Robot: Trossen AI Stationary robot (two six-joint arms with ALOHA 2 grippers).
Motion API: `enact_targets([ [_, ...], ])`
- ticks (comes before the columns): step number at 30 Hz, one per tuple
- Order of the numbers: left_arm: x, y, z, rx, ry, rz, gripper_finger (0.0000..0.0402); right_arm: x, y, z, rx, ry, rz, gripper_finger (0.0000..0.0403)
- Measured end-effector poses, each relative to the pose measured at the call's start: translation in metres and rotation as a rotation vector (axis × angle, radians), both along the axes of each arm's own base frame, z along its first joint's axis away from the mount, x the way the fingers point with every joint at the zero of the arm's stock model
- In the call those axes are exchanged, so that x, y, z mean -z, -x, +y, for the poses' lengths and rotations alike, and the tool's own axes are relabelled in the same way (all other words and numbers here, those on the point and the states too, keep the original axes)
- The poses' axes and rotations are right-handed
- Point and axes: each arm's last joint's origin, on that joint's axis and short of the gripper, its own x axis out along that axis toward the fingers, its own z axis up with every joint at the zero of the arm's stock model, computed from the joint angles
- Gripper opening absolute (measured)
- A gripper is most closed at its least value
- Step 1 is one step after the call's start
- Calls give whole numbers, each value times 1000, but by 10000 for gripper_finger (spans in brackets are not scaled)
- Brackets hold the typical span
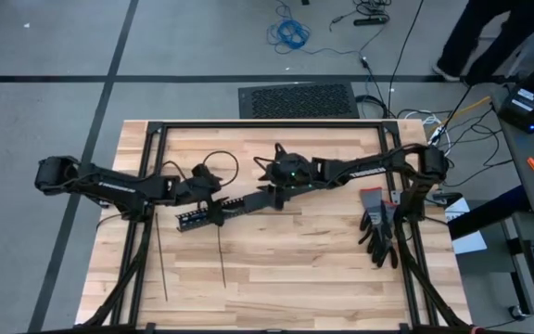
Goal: Ziptie cables
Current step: Close the black cable duct with the cable duct cover
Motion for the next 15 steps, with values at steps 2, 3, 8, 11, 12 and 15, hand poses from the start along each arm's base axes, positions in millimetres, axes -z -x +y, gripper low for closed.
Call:
enact_targets([
  [2,-7,2,0,-2,5,-38,322,0,1,-2,-5,14,7,121],
  [3,-13,3,0,-3,5,-69,322,1,1,-3,-9,13,15,121],
  [8,-44,15,-2,30,11,-243,322,3,2,-9,-57,-31,16,121],
  [11,-54,19,-3,100,67,-320,322,3,1,-8,-89,-49,6,121],
  [12,-54,19,-4,121,98,-326,322,3,1,-8,-104,-58,4,121],
  [15,-49,15,-6,138,153,-308,322,4,1,-7,-126,-72,6,121],
])
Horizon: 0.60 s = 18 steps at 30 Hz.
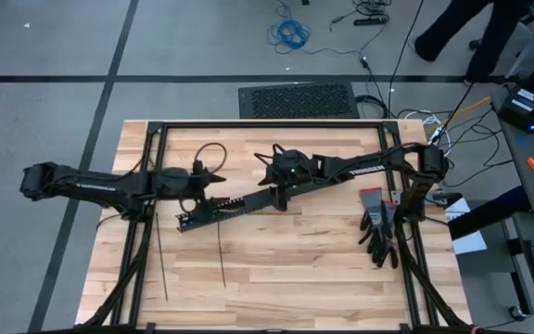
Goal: Ziptie cables
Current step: Close the black cable duct with the cable duct cover
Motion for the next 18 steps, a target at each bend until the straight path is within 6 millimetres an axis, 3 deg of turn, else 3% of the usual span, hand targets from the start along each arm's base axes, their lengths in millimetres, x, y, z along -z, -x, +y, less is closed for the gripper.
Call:
enact_targets([
  [6,12,-17,-8,43,28,17,322,17,-4,0,-16,-6,45,113],
  [18,62,-42,-18,119,-12,218,322,33,-13,3,-79,-4,15,82],
])
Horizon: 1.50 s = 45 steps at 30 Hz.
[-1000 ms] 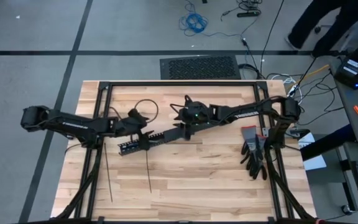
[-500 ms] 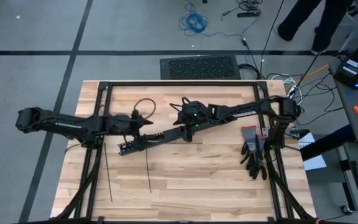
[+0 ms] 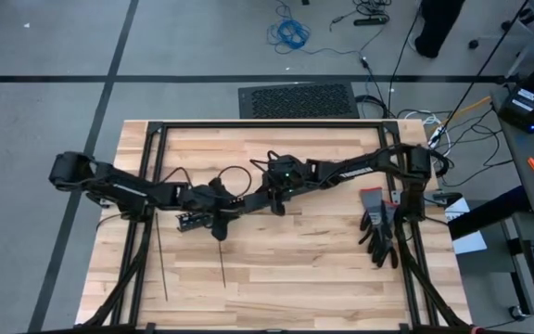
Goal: Ziptie cables
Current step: Close the black cable duct with the cable duct cover
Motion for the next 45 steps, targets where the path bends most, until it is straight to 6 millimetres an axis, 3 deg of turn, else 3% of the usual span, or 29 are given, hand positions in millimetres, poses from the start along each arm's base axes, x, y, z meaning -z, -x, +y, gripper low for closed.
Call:
enact_targets([
  [7,5,-2,3,-80,-62,14,322,16,-7,9,-27,-4,2,82],
  [14,5,-2,5,-123,-80,10,322,16,-8,16,-38,-11,-5,82],
  [22,4,-2,8,-125,-166,19,322,14,-9,14,-27,-12,-32,82],
  [33,5,-2,18,-126,-113,21,322,14,-9,10,-20,-6,-38,82],
  [45,20,-9,18,-133,-86,42,322,14,-8,0,3,-3,-38,82],
])
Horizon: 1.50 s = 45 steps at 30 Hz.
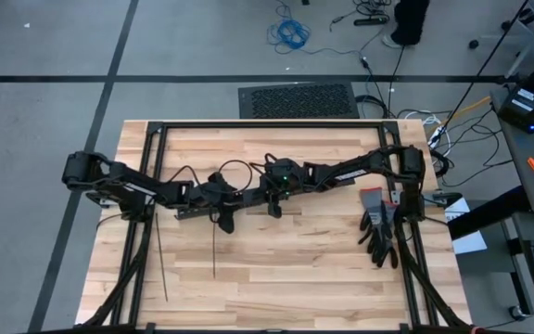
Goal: Ziptie cables
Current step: Close the black cable duct with the cable duct cover
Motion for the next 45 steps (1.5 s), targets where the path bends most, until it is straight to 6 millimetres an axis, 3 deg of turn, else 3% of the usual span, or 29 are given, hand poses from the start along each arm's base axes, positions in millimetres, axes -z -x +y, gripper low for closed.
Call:
enact_targets([
  [14,1,0,0,-5,-5,8,253,19,-5,-6,21,-24,12,81],
  [30,7,-1,0,-9,-9,34,251,21,-18,-16,24,-8,3,5],
  [37,9,0,0,-12,-9,50,251,31,-42,-19,-20,-41,30,0],
  [45,6,1,1,-18,-22,42,251,28,-45,-20,-22,-34,25,0],
])
